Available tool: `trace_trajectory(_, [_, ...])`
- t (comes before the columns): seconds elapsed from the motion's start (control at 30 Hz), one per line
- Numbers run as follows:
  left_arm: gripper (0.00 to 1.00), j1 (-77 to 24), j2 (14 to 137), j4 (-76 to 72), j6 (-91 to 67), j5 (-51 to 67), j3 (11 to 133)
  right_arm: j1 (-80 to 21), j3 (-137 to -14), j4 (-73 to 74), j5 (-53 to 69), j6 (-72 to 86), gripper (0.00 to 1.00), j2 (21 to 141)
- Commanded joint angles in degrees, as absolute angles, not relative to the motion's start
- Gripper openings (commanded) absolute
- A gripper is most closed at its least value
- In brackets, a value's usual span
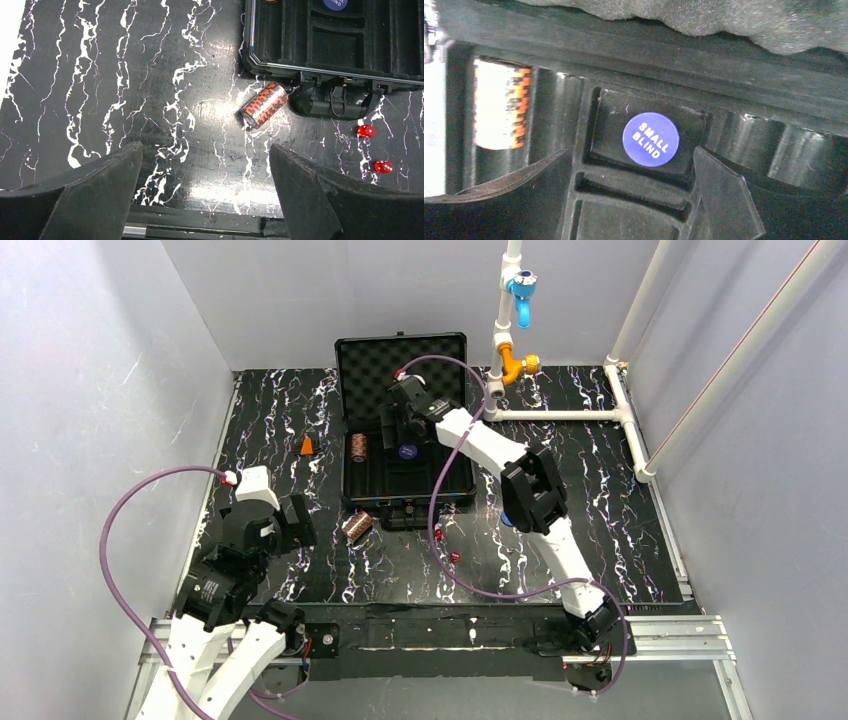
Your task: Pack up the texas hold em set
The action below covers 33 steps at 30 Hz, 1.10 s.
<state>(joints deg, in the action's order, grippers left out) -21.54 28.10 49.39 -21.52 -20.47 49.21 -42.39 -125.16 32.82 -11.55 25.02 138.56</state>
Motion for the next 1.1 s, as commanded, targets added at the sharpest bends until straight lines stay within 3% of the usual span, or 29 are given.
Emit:
trace_trajectory(0.0, [0.98,-21.3,28.4,49.8,-21.6,-20.8,49.0,-42.4,-120.7,30.6,-12.4,23.1,0.98,126.3])
trace_trajectory(0.83, [0.98,-21.3,27.4,49.8,-21.7,-20.7,49.0,-45.4,-71.3,28.5,-27.1,24.2,0.98,79.6])
trace_trajectory(1.07, [0.98,-21.3,27.8,49.8,-21.7,-20.5,49.0,-45.4,-63.8,31.1,-30.1,25.0,0.98,70.8])
